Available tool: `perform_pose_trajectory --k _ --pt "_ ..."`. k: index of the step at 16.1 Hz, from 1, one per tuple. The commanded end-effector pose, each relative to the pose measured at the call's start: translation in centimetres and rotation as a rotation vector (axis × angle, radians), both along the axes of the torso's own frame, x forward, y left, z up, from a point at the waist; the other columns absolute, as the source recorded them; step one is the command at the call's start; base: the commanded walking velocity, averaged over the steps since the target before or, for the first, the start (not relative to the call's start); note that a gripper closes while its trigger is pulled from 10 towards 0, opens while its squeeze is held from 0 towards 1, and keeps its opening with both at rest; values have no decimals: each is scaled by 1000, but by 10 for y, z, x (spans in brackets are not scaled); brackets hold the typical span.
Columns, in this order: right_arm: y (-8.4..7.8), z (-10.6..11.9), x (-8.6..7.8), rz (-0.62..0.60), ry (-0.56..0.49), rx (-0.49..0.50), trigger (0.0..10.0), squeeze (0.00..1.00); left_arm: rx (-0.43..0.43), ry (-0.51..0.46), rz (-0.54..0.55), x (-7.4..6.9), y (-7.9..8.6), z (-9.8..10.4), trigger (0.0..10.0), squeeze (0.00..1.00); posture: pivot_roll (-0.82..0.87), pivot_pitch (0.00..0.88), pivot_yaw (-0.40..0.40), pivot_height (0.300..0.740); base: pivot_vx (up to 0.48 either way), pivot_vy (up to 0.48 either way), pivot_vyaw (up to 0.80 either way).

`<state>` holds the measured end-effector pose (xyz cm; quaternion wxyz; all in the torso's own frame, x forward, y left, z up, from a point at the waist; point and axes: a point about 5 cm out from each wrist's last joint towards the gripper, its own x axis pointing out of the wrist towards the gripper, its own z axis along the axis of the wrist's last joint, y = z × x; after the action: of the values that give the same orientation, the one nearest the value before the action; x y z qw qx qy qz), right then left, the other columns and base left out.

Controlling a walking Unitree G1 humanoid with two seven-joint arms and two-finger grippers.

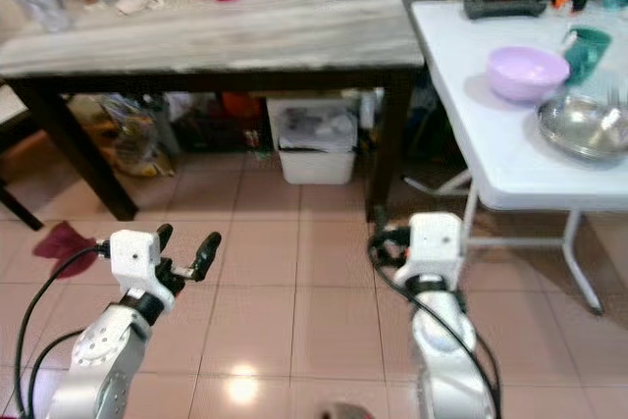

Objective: Setting the table

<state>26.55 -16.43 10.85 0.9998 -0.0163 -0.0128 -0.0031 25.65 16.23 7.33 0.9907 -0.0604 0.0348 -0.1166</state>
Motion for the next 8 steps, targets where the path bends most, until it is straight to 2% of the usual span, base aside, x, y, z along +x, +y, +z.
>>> perform_pose_trajectory --k 1,4,8 --pt "-5 5 0 -11 -11 4 10000 0 4 12 0 -1 1 -2 10000 0 -143 89 70 740 0 -390 0" --pt "-4 2 1 -8 4 -17 10000 0 9 14 -11 0 -1 -2 10000 0 -142 85 74 740 0 -391 0" --pt "4 4 2 53 -3 15 10000 0 13 16 -16 1 -1 -3 10000 0 -142 80 76 740 0 -391 0"
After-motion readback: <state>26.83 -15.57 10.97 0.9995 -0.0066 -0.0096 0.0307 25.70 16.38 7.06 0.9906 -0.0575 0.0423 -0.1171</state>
